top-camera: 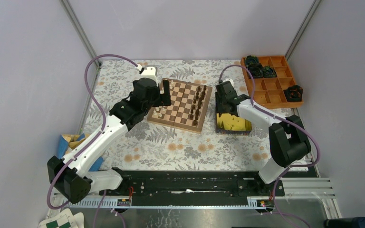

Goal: Set up the chess pieces on the board
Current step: Pick up the chess piece from the storage box.

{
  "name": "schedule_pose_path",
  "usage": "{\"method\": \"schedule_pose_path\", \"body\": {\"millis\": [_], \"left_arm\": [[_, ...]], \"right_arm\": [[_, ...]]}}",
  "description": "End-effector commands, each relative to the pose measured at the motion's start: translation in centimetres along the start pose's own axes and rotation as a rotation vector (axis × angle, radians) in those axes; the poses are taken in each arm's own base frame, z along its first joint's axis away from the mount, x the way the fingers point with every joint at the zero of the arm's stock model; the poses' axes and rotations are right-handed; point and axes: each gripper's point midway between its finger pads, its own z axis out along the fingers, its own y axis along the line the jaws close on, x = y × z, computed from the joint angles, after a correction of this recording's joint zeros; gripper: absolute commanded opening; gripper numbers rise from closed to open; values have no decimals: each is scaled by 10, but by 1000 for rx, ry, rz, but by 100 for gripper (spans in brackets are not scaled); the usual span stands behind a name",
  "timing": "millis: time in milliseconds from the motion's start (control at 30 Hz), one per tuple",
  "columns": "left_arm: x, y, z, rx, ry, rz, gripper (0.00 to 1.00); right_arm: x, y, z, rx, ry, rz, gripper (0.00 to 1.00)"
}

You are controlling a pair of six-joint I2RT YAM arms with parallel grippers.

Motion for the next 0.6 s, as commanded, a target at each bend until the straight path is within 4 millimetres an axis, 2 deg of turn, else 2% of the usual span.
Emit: {"method": "schedule_pose_path", "body": {"millis": [0, 567], "left_arm": [[-20, -3, 0, 15, -55, -9, 99], [-20, 0, 3, 2, -46, -14, 99]], "right_arm": [[-3, 4, 10, -36, -13, 31, 46], [9, 6, 34, -53, 19, 39, 40]]}}
